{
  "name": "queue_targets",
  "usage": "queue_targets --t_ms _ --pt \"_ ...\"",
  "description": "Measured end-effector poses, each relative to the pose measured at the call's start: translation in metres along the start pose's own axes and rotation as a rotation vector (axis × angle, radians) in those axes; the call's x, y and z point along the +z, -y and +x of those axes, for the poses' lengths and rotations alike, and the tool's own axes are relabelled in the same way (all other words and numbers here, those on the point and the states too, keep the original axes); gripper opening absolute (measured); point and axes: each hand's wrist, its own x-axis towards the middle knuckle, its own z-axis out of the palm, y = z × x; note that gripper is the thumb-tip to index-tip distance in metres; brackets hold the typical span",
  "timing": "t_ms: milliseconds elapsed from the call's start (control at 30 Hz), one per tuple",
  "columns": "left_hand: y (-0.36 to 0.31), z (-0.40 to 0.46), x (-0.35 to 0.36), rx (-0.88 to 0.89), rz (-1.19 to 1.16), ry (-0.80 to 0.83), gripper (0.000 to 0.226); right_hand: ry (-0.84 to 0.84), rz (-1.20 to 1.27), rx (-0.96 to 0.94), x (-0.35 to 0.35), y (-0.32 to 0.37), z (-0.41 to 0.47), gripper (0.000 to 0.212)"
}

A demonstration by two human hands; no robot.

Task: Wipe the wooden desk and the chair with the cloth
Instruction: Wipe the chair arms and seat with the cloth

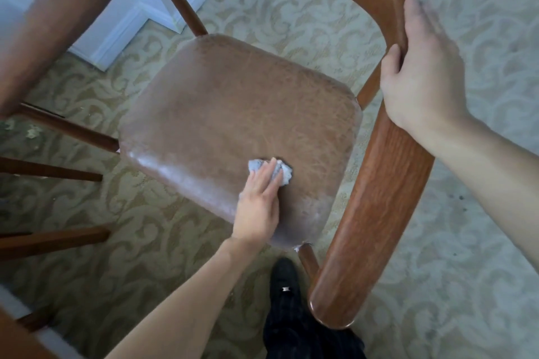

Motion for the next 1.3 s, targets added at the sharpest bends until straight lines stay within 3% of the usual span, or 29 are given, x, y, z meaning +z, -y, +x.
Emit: queue_targets --t_ms 200,300,367,467,600,767,833,967,1100,1200,1300 --pt "-0.017 -0.003 0.015 0.380 -0.110 0.247 0.039 0.003 -0.001 -0.015 0.003 0.000 -0.001 0.059" --pt "-0.021 -0.011 0.021 0.543 -0.108 0.471 0.053 0.006 0.001 -0.019 0.001 0.001 -0.001 0.058" --pt "-0.023 -0.011 0.022 0.538 -0.121 0.463 0.054 0.008 0.008 -0.023 -0.001 0.002 -0.001 0.058" --pt "-0.021 -0.003 0.011 0.455 -0.123 0.291 0.040 0.006 0.016 -0.037 -0.001 0.003 -0.001 0.058" --pt "0.013 0.025 0.001 0.303 0.013 0.070 0.041 0.003 0.015 -0.033 -0.001 0.002 -0.001 0.058" --pt "0.044 0.064 -0.026 -0.020 0.097 -0.110 0.044 -0.001 0.001 -0.011 0.001 -0.001 0.000 0.058" --pt "0.018 0.056 -0.015 0.002 0.033 -0.084 0.039 -0.001 -0.006 -0.005 0.001 -0.002 0.001 0.058" --pt "-0.028 0.017 0.020 0.352 -0.139 0.135 0.033 -0.005 0.001 -0.004 0.001 -0.002 0.000 0.058" --pt "-0.025 0.002 0.017 0.552 -0.158 0.343 0.046 -0.001 0.007 -0.013 0.001 0.000 0.000 0.058" --pt "-0.024 -0.011 0.011 0.527 -0.189 0.408 0.050 0.007 0.020 -0.011 -0.001 0.001 -0.001 0.058" --pt "-0.021 -0.024 0.009 0.479 -0.229 0.368 0.039 0.009 0.027 -0.020 -0.002 0.002 -0.002 0.058"
